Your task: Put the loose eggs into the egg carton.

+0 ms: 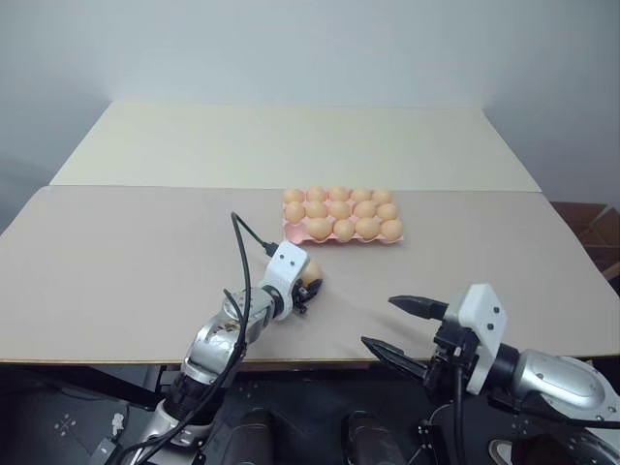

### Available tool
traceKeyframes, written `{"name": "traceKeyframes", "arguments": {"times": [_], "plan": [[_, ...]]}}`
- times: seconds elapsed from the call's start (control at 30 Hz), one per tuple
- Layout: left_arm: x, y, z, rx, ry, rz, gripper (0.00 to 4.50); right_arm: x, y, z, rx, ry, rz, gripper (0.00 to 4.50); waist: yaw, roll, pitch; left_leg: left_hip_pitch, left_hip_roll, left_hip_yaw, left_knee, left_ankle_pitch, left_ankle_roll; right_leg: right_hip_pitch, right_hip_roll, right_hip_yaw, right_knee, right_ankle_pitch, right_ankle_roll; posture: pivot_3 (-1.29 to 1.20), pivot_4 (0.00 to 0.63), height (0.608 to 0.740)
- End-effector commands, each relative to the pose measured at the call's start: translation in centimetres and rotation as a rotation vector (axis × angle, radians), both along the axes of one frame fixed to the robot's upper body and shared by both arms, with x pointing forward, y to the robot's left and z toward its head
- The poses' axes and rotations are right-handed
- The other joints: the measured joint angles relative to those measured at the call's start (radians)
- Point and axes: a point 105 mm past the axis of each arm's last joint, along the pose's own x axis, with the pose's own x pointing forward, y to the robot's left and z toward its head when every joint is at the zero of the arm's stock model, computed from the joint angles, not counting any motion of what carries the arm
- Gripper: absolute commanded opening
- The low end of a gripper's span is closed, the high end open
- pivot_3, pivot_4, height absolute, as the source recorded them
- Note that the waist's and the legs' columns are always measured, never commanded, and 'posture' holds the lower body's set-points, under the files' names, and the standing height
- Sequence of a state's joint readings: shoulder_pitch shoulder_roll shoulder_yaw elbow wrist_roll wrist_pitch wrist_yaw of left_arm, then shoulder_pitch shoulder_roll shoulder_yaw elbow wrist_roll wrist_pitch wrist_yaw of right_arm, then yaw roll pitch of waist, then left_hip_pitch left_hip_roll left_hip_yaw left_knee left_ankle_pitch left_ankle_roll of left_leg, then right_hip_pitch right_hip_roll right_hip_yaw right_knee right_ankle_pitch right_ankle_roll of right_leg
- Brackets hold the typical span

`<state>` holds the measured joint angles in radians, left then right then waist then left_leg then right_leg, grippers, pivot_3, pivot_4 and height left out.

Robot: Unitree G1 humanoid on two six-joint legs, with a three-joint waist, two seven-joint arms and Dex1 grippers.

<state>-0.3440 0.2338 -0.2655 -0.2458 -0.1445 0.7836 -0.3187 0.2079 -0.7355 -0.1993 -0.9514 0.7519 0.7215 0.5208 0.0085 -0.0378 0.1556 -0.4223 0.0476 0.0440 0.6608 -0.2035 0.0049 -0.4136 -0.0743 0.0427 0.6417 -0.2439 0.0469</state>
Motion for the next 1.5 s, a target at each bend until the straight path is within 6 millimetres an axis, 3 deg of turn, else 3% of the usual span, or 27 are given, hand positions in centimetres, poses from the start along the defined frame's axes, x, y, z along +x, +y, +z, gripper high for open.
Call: {"name": "traceKeyframes", "arguments": {"times": [0.03,0.23,0.37,0.5,0.67,1.07,1.1,1.3,1.33,1.5], "plan": [[-0.1,0.1,2.5,-0.013,-0.122,-0.006,1.71,0.1,0.4,0.9,0.009,-0.061,0.02,4.5,0.0,0.0,0.0,0.0,0.0,0.0,0.0,0.0,0.0,0.0,0.0,0.0,0.0,0.0,0.0,0.0,0.15,0.74],[1.0,2.2,6.0,-0.03,-0.226,0.058,1.7,1.0,0.7,1.8,0.019,-0.105,0.023,4.5,0.0,0.0,0.0,0.0,0.0,0.0,0.0,0.0,0.0,0.0,0.0,0.0,0.0,0.0,0.0,0.0,0.15,0.74],[2.8,3.8,7.0,-0.029,-0.234,0.066,1.69,2.0,1.4,2.4,0.036,-0.139,0.017,4.5,0.0,0.0,0.0,0.0,0.0,0.0,0.0,0.0,0.0,0.0,0.0,0.0,0.0,0.0,0.0,0.0,0.15,0.74],[5.3,4.7,7.1,-0.022,-0.233,0.08,1.69,2.4,2.1,2.5,0.046,-0.149,0.027,4.5,0.002,0.0,0.0,-0.001,0.0,0.0,0.0,0.0,0.0,0.0,0.0,-0.001,-0.001,0.001,-0.002,0.0,0.15,0.74],[6.8,4.0,6.8,-0.04,-0.219,0.029,1.69,2.5,2.6,2.6,0.051,-0.155,0.045,4.5,0.003,0.0,0.0,-0.003,-0.001,-0.001,0.0,0.0,0.0,-0.001,-0.001,-0.001,-0.002,0.002,-0.002,0.0,0.15,0.74],[7.3,3.0,5.9,-0.032,-0.212,-0.029,1.69,2.4,2.7,2.7,0.054,-0.157,0.052,4.5,0.0,0.0,0.0,-0.004,-0.001,0.0,0.0,0.0,0.0,-0.003,0.0,-0.001,0.0,0.002,-0.002,0.0,0.15,0.74],[7.3,3.1,5.8,-0.029,-0.212,-0.028,2.39,2.3,2.7,2.7,0.054,-0.157,0.053,4.5,0.0,0.0,0.0,-0.004,-0.001,0.0,0.0,0.0,0.0,-0.003,0.0,-0.001,0.0,0.002,-0.002,0.0,0.15,0.74],[7.2,3.7,6.6,-0.042,-0.256,-0.01,4.29,2.3,2.7,2.6,0.055,-0.155,0.055,4.5,0.0,0.0,0.0,-0.004,-0.001,0.0,0.0,0.0,0.0,-0.003,0.0,-0.001,0.0,0.002,-0.002,0.0,0.15,0.74],[7.1,3.8,6.8,-0.052,-0.262,-0.013,4.48,2.4,2.7,2.6,0.055,-0.154,0.054,4.5,0.0,0.0,0.0,-0.004,-0.001,0.0,0.0,0.0,0.0,-0.003,0.0,-0.001,0.0,0.002,-0.002,0.0,0.15,0.74],[6.2,5.1,8.0,-0.075,-0.3,0.013,4.48,2.4,2.6,2.5,0.057,-0.151,0.04,4.5,-0.004,0.0,0.0,-0.004,-0.001,0.0,0.0,0.0,0.0,-0.003,0.0,-0.001,0.0,0.002,-0.002,0.0,0.15,0.74]]}}
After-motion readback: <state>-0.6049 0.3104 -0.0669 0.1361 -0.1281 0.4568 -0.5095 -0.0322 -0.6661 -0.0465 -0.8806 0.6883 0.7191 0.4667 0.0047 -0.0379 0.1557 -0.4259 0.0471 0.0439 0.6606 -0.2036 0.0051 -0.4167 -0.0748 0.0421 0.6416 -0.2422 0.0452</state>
